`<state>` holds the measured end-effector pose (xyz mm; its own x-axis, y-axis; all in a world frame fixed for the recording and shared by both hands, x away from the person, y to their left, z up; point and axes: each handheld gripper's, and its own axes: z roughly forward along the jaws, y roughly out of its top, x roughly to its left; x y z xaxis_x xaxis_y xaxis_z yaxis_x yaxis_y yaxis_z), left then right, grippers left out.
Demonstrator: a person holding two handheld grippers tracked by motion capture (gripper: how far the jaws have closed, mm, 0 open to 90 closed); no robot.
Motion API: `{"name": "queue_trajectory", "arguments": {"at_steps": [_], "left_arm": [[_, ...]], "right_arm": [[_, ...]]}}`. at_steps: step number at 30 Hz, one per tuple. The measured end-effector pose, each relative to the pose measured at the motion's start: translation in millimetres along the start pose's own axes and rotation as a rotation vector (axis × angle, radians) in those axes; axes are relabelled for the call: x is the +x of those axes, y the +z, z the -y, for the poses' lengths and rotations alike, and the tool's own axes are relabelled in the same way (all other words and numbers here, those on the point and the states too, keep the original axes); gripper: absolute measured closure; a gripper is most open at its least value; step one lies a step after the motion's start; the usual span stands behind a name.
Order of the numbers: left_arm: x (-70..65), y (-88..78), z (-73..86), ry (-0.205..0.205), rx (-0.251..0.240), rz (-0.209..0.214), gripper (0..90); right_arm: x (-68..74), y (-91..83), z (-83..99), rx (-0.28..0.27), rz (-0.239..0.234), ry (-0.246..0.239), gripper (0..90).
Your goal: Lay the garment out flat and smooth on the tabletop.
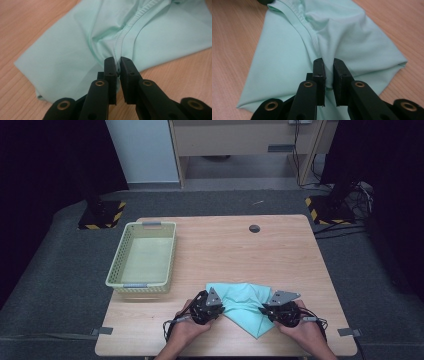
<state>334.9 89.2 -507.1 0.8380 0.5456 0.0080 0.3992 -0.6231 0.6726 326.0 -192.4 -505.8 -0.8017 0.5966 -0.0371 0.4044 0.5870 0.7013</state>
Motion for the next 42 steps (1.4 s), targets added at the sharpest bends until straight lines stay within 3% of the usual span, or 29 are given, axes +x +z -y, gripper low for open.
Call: {"name": "queue_trajectory", "arguments": {"at_steps": [4, 9, 19, 30, 38, 42], "left_arm": [[0.0, -7.0, -3.7, -0.004, -0.051, -0.024, 83.8], [2.7, -14.3, -6.1, -0.023, -0.095, -0.04, 84.3], [-8.2, -20.4, -4.4, 0.002, -0.076, -0.022, 84.4], [-9.9, -22.6, -12.7, -0.001, -0.107, -0.031, 84.5], [4.0, -33.8, -27.1, -0.047, -0.153, -0.042, 84.5], [7.1, -36.4, -32.3, -0.045, -0.161, -0.043, 84.5]], "right_arm": [[-3.3, -8.8, -3.3, -0.047, 0.009, 0.016, 81.9], [-6.9, -14.3, -4.0, -0.061, 0.009, 0.032, 82.0], [2.1, -16.7, -0.9, 0.011, -0.03, 0.003, 82.2], [-4.7, -23.1, -7.4, -0.011, -0.024, 0.017, 82.2], [-14.5, -25.0, -21.3, -0.035, -0.021, 0.026, 82.2], [-23.3, -26.6, -30.8, -0.05, -0.022, 0.045, 82.2]]}}
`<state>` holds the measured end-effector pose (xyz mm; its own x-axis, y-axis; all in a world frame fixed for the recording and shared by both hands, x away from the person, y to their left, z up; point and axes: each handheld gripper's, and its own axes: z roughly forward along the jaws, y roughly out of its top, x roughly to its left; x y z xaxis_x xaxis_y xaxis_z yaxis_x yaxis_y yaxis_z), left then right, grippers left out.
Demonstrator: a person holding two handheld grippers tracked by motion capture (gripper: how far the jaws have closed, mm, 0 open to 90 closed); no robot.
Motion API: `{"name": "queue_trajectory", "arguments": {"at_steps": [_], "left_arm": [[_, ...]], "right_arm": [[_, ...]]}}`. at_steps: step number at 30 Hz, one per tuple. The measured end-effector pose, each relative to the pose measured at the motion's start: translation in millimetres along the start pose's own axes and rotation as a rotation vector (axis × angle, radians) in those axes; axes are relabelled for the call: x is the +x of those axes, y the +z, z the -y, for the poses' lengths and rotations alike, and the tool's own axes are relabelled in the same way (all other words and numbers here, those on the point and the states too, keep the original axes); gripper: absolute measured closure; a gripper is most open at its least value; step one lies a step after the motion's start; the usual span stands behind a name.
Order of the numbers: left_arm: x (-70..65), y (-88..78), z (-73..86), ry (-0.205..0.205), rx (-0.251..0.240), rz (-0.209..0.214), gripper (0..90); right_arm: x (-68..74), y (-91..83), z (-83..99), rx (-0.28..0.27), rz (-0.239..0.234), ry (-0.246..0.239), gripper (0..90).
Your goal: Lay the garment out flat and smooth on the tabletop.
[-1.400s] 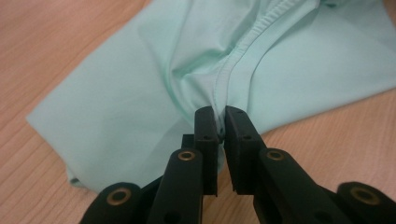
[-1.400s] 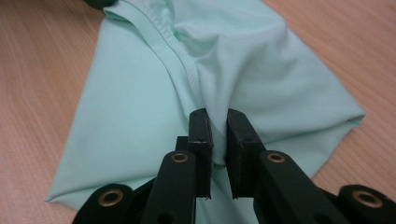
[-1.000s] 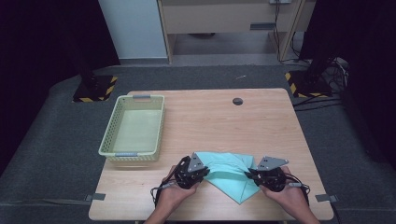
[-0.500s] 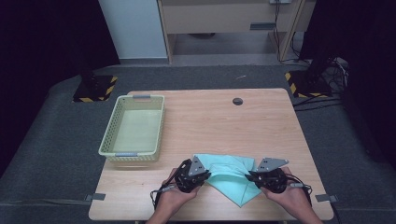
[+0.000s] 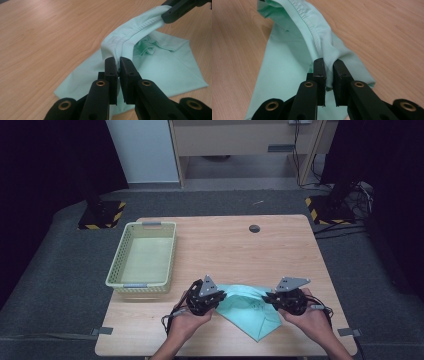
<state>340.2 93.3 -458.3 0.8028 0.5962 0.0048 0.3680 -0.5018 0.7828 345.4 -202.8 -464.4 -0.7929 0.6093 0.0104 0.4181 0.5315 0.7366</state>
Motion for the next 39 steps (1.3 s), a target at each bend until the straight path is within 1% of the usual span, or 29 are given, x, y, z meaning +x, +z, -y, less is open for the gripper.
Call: {"name": "queue_trajectory", "arguments": {"at_steps": [2, 3, 4, 5, 6, 8, 9, 11, 12, 13, 14, 15, 16, 18, 19, 20, 22, 24, 25, 26, 29, 34, 37, 39], "left_arm": [[3.6, 0.3, -4.5, -0.001, -0.003, -0.007, 84.5], [5.4, 0.9, -6.7, -0.001, -0.003, -0.01, 84.5], [8.8, 2.9, -11.1, -0.001, -0.001, -0.009, 84.5], [8.8, 2.9, -11.1, -0.001, -0.001, -0.009, 84.5], [10.3, 3.9, -13.4, 0.003, 0.003, -0.011, 84.5], [15.9, 6.1, -21.1, 0.001, 0.003, -0.016, 84.5], [15.9, 6.1, -21.1, 0.001, 0.003, -0.016, 84.5], [20.6, 7.4, -27.0, -0.007, 0.0, -0.017, 84.5], [26.1, 9.1, -32.7, -0.01, 0.002, -0.023, 84.5], [26.1, 9.1, -32.7, -0.01, 0.002, -0.023, 84.5], [31.7, 11.1, -37.8, -0.016, 0.002, -0.03, 84.5], [31.7, 11.1, -37.8, -0.016, 0.002, -0.03, 84.5], [34.9, 11.7, -40.3, -0.016, 0.005, -0.033, 84.5], [41.6, 13.1, -44.9, -0.026, 0.005, -0.036, 84.5], [44.9, 13.9, -47.1, -0.031, 0.007, -0.036, 84.5], [48.2, 14.9, -49.1, -0.034, 0.008, -0.038, 84.5], [55.0, 18.1, -53.0, -0.046, 0.009, -0.042, 84.5], [60.6, 23.8, -56.7, -0.058, 0.017, -0.042, 84.5], [60.6, 23.8, -56.7, -0.058, 0.017, -0.042, 84.5], [64.2, 28.5, -58.7, -0.063, 0.025, -0.042, 84.5], [68.5, 33.1, -60.8, -0.069, 0.035, -0.047, 84.5], [83.3, 42.5, -63.4, -0.098, 0.053, -0.064, 84.5], [90.8, 48.2, -62.7, -0.122, 0.059, -0.065, 84.5], [94.2, 52.4, -62.6, -0.13, 0.062, -0.07, 84.5]], "right_arm": [[-2.5, -0.4, -2.7, -0.004, 0.001, 0.002, 82.2], [-7.9, -0.2, -7.7, -0.006, 0.008, 0.006, 82.2], [-10.3, 0.3, -10.1, -0.005, 0.012, 0.008, 82.2], [-10.3, 0.3, -10.1, -0.005, 0.012, 0.008, 82.2], [-15.6, 1.3, -14.4, -0.004, 0.018, 0.008, 82.2], [-20.8, 2.4, -18.3, -0.01, 0.022, 0.013, 82.2], [-20.8, 2.4, -18.3, -0.01, 0.022, 0.013, 82.2], [-26.4, 3.9, -21.7, -0.013, 0.024, 0.022, 82.2], [-31.9, 6.2, -24.8, -0.018, 0.027, 0.031, 82.2], [-34.7, 7.5, -26.3, -0.019, 0.025, 0.035, 82.3], [-37.5, 8.9, -27.8, -0.02, 0.027, 0.039, 82.3], [-40.4, 10.2, -29.4, -0.019, 0.028, 0.044, 82.3], [-40.4, 10.2, -29.4, -0.019, 0.028, 0.044, 82.3], [-48.7, 14.0, -34.2, -0.016, 0.032, 0.054, 82.3], [-48.7, 14.0, -34.2, -0.016, 0.032, 0.054, 82.3], [-53.9, 17.0, -37.6, -0.014, 0.033, 0.062, 82.3], [-56.3, 18.8, -39.2, -0.012, 0.034, 0.064, 82.3], [-62.2, 24.6, -44.4, 0.001, 0.037, 0.07, 82.3], [-62.2, 24.6, -44.4, 0.001, 0.037, 0.07, 82.3], [-65.8, 28.2, -47.9, 0.006, 0.04, 0.072, 82.3], [-69.4, 31.7, -50.9, 0.012, 0.042, 0.076, 82.3], [-79.6, 42.7, -56.3, 0.032, 0.046, 0.09, 82.3], [-84.9, 47.1, -58.2, 0.038, 0.045, 0.102, 82.3], [-88.1, 50.0, -60.7, 0.043, 0.041, 0.113, 82.3]]}}
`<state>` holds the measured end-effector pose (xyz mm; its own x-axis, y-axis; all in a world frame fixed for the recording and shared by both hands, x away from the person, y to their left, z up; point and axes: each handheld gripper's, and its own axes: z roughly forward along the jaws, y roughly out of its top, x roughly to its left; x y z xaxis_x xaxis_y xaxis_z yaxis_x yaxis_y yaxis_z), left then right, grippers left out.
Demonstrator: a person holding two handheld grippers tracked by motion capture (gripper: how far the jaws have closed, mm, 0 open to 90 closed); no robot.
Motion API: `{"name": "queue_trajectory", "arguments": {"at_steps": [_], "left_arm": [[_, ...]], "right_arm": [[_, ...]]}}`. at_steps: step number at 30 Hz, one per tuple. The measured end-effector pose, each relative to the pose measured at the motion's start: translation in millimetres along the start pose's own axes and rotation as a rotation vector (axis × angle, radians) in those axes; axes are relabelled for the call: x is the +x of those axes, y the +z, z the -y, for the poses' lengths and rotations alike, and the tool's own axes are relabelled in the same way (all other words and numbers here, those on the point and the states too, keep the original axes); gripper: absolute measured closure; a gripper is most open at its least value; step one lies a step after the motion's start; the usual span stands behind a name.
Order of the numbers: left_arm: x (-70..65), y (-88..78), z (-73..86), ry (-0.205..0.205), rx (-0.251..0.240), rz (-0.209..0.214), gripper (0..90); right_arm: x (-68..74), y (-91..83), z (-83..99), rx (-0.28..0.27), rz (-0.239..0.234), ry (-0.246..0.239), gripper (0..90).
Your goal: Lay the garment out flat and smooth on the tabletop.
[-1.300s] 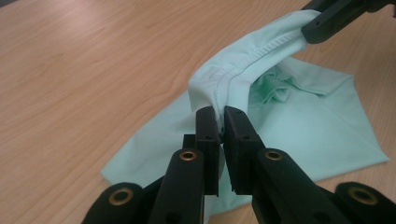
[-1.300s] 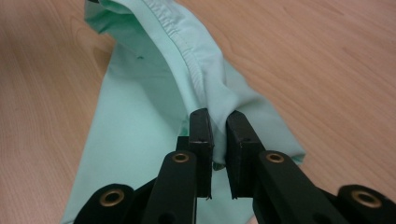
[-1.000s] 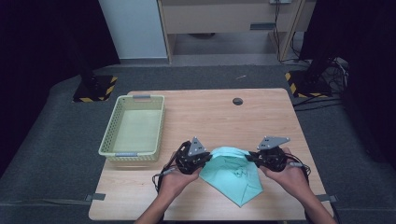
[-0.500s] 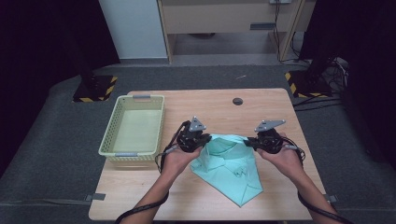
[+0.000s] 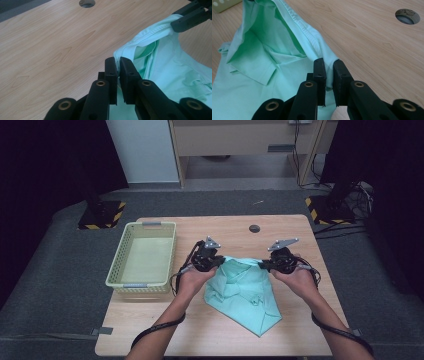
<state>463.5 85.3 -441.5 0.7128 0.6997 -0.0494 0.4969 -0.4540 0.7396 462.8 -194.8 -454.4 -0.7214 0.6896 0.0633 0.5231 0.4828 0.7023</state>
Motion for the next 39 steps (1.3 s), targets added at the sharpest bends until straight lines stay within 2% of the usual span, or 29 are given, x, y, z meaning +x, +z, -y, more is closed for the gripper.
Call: {"name": "queue_trajectory", "arguments": {"at_steps": [8, 15, 17, 20, 23, 31, 35, 36, 39], "left_arm": [[11.6, 17.5, -4.8, -0.026, 0.019, -0.021, 84.5], [23.6, 31.9, -11.7, -0.05, 0.031, -0.057, 83.7], [28.2, 37.1, -14.0, -0.053, 0.026, -0.085, 80.7], [32.8, 42.8, -18.9, -0.062, 0.012, -0.133, 64.4], [33.2, 41.7, -20.8, -0.057, 0.008, -0.137, 61.8], [21.1, 30.5, -13.5, -0.047, -0.011, -0.133, 57.3], [9.5, 27.3, -1.6, -0.04, -0.01, -0.129, 56.7], [3.2, 25.8, 5.0, -0.038, -0.011, -0.121, 56.7], [-3.3, 24.5, 10.8, -0.031, -0.011, -0.112, 56.1]], "right_arm": [[-10.2, 9.7, -8.7, 0.026, 0.001, 0.011, 82.2], [-23.0, 21.1, -13.2, 0.041, -0.004, 0.058, 80.5], [-28.1, 26.2, -14.0, 0.031, 0.02, 0.071, 71.6], [-37.1, 32.0, -13.0, -0.003, 0.08, 0.115, 55.8], [-39.3, 30.6, -11.4, -0.013, 0.093, 0.128, 53.7], [-33.1, 17.8, -3.3, -0.003, 0.092, 0.11, 50.0], [-23.9, 11.8, 3.9, -0.002, 0.087, 0.089, 52.4], [-19.2, 9.9, 7.7, 0.0, 0.081, 0.081, 55.2], [-13.5, 8.4, 11.8, 0.004, 0.076, 0.077, 57.5]]}}
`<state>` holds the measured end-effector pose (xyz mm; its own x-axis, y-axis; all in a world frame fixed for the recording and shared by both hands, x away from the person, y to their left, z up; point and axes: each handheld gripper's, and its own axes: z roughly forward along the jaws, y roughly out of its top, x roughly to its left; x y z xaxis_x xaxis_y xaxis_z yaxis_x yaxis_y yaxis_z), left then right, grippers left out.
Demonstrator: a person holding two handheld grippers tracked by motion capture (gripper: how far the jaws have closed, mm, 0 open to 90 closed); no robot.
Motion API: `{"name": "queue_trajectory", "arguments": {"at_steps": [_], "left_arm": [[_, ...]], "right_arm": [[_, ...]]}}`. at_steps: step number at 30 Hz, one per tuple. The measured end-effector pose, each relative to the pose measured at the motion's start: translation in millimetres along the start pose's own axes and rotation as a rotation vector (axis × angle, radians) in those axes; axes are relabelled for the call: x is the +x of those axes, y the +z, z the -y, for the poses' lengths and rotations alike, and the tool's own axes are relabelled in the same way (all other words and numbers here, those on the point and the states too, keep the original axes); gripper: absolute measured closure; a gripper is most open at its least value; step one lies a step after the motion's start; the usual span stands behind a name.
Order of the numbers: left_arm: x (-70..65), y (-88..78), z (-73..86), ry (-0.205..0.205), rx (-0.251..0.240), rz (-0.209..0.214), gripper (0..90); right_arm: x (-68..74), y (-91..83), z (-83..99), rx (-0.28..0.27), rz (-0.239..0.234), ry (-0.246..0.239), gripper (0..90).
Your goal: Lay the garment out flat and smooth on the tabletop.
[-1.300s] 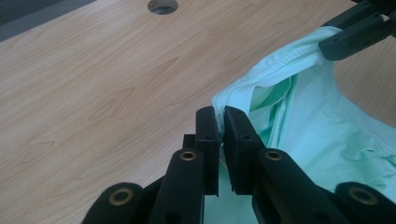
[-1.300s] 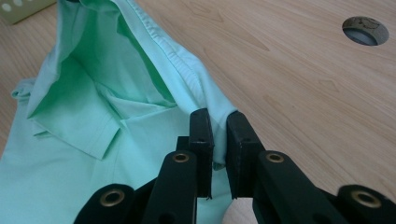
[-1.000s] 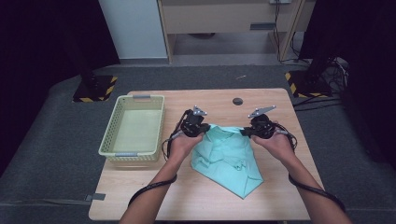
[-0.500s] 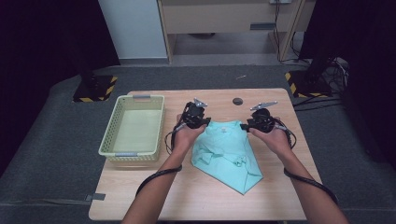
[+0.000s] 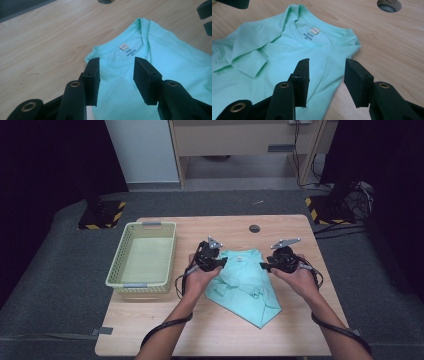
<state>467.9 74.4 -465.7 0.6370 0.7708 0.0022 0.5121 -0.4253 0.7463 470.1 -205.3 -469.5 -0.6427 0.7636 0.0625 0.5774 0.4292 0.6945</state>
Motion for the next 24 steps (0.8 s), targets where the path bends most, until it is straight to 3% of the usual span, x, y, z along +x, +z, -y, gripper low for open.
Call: {"name": "queue_trajectory", "arguments": {"at_steps": [7, 16, 24], "left_arm": [[-23.8, -10.7, 20.2, 0.036, -0.01, 0.03, 53.7], [-36.9, -19.3, 37.5, 0.04, -0.019, 0.045, 52.5], [-42.0, -17.8, 46.7, 0.043, 0.002, 0.062, 53.4]], "right_arm": [[19.6, -2.2, 17.4, 0.005, -0.027, -0.033, 69.2], [33.2, -0.6, 30.1, 0.006, -0.045, -0.04, 75.0], [34.5, 3.2, 36.6, 0.012, -0.055, -0.043, 76.0]]}}
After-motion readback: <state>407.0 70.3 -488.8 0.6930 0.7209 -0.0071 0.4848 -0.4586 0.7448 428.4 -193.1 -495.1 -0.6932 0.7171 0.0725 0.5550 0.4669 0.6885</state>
